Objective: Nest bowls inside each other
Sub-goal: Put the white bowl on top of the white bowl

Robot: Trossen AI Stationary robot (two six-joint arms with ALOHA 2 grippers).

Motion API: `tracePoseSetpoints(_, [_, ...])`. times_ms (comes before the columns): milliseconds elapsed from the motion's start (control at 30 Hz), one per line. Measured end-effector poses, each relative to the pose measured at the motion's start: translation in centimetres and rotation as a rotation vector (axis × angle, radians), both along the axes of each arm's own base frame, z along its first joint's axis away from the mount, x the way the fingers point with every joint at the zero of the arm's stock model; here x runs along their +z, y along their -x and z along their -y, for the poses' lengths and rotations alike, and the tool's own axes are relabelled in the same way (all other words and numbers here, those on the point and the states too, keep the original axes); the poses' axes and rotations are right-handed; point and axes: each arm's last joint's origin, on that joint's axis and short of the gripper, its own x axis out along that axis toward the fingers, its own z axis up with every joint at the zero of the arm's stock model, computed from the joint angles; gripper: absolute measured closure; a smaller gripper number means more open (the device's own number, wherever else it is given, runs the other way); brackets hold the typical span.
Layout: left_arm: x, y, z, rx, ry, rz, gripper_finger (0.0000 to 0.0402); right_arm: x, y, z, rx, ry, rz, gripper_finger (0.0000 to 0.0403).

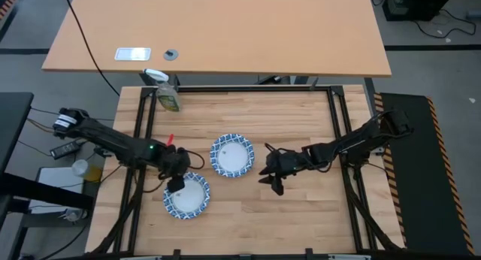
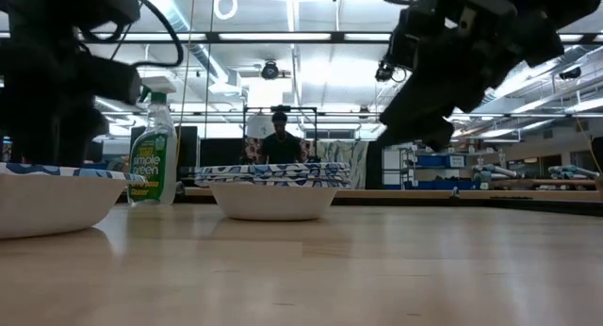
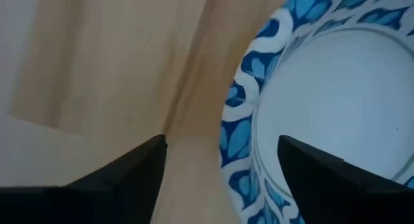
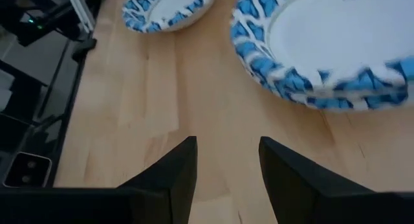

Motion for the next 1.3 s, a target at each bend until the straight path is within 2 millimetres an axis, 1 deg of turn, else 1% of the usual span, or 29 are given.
tracePoseSetpoints(67, [-0.5,-0.2,0.0,0.000,0.028,-0.034,0.0096,-0.2,0.1,0.0,0.001,-0.002,-0.002,0.0230])
tracePoseSetpoints(133, [-0.8,-0.5,0.1,-0.006,0.049,-0.057,0.0096,-0.3,0.2,0.0,0.004,0.002,-0.002,0.0230])
tracePoseSetpoints(233, [-1.3,-0.7,0.2,-0.019,0.050,-0.084,0.0112,-0.3,0.3,0.0,0.007,0.006,-0.005,0.0230])
tracePoseSetpoints(333, [-1.7,-0.9,0.3,-0.021,0.048,-0.100,0.0142,-0.3,0.3,0.0,0.007,0.006,-0.004,0.0231])
tracePoseSetpoints(600, [-1.8,-1.0,0.3,0.023,0.067,-0.109,0.0251,-0.3,0.2,0.0,0.008,0.006,-0.002,0.0231])
tracePoseSetpoints(700, [-1.8,-1.0,0.4,0.051,0.076,-0.106,0.0280,-0.3,0.3,-0.1,0.014,0.002,-0.001,0.0231])
tracePoseSetpoints(800, [-1.7,-1.2,0.4,0.062,0.086,-0.085,0.0300,-0.1,0.3,0.0,0.014,0.001,0.005,0.0231])
tracePoseSetpoints(967, [-1.5,-1.8,0.7,0.038,0.130,-0.024,0.0324,-0.1,0.4,0.0,0.015,0.002,-0.004,0.0231])
tracePoseSetpoints(1100, [-1.3,-2.3,0.9,0.000,0.156,0.030,0.0334,-0.1,0.4,0.1,0.016,0.000,-0.011,0.0231])
tracePoseSetpoints(1300, [-1.3,-2.3,0.9,-0.020,0.153,0.040,0.0335,1.1,1.0,0.8,0.016,-0.022,-0.009,0.0231])
